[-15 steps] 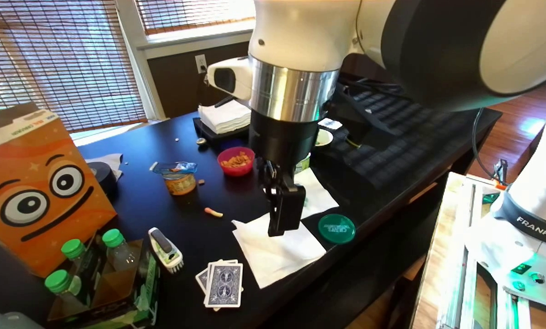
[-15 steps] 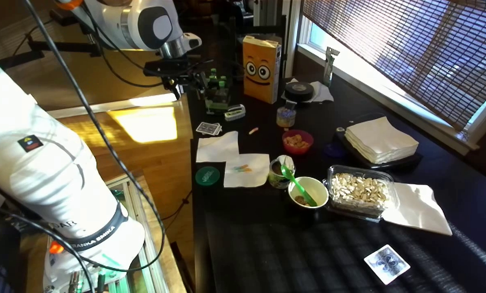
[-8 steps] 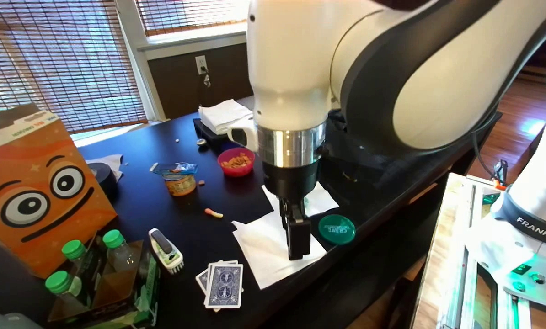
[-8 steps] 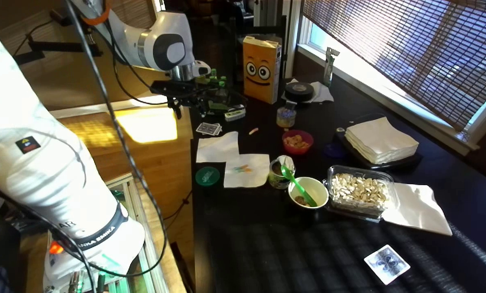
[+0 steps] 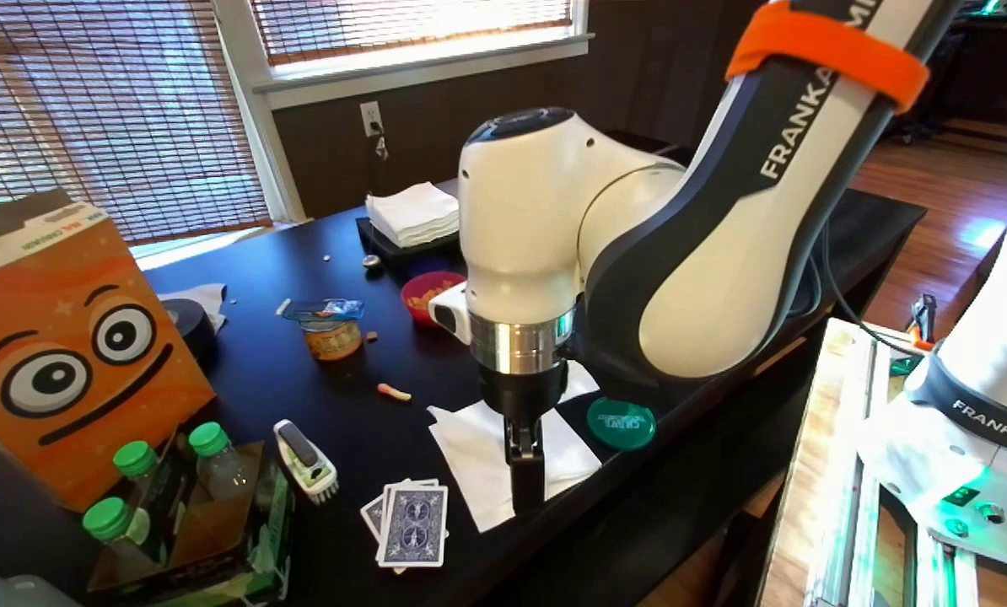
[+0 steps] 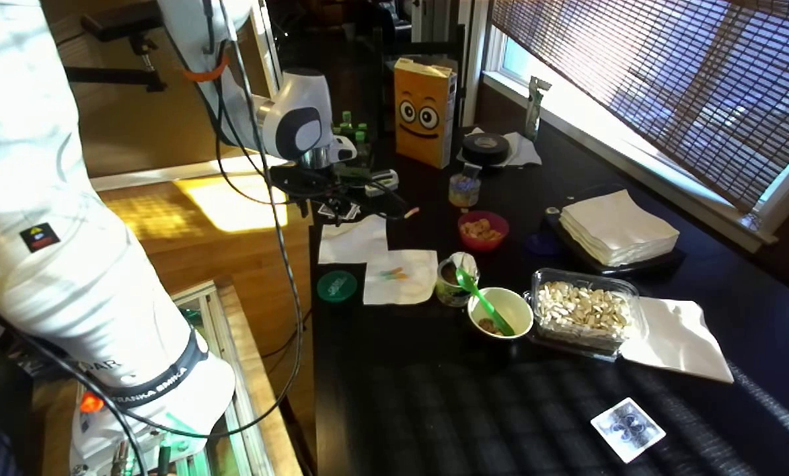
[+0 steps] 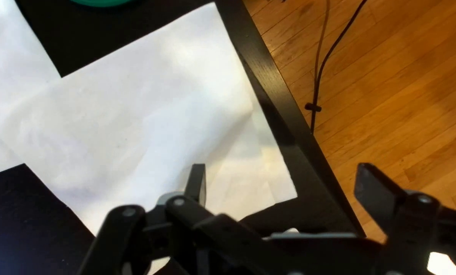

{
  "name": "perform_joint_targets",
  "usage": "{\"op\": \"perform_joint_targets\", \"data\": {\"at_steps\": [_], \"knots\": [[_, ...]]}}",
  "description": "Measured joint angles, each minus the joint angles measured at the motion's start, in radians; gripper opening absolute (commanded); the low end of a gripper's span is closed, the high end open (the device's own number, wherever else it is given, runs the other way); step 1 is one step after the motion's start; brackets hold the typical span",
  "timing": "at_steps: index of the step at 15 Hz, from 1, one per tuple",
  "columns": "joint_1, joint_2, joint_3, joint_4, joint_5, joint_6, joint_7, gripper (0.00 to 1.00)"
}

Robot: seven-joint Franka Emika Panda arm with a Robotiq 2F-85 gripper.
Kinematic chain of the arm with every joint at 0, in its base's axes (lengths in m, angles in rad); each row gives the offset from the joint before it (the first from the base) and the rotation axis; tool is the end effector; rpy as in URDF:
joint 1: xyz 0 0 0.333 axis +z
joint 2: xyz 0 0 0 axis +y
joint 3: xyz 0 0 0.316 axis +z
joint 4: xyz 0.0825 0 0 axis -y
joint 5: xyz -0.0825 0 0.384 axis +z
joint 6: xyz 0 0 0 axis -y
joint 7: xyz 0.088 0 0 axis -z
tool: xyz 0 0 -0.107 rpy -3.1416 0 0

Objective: Pick up the napkin on the left and put it on top of the napkin on the right, move the napkin back to the left and then back to the right.

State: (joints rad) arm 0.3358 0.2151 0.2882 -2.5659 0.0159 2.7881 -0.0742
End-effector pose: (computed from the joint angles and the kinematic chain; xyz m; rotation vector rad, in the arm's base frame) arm 0.3629 0.2675 0.1916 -2.8994 -1.0200 0.0048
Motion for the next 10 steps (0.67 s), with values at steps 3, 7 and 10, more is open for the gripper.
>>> {"op": "perform_joint_targets", "data": {"at_steps": [3, 7, 10], "knots": [[0.009, 0.048, -0.039, 0.012, -0.083, 0.045, 0.062, 1.0], [0.033, 0.081, -0.108, 0.033, -0.183, 0.046, 0.131, 1.0], [0.047, 0.106, -0.137, 0.057, -0.211, 0.046, 0.161, 1.0]]}}
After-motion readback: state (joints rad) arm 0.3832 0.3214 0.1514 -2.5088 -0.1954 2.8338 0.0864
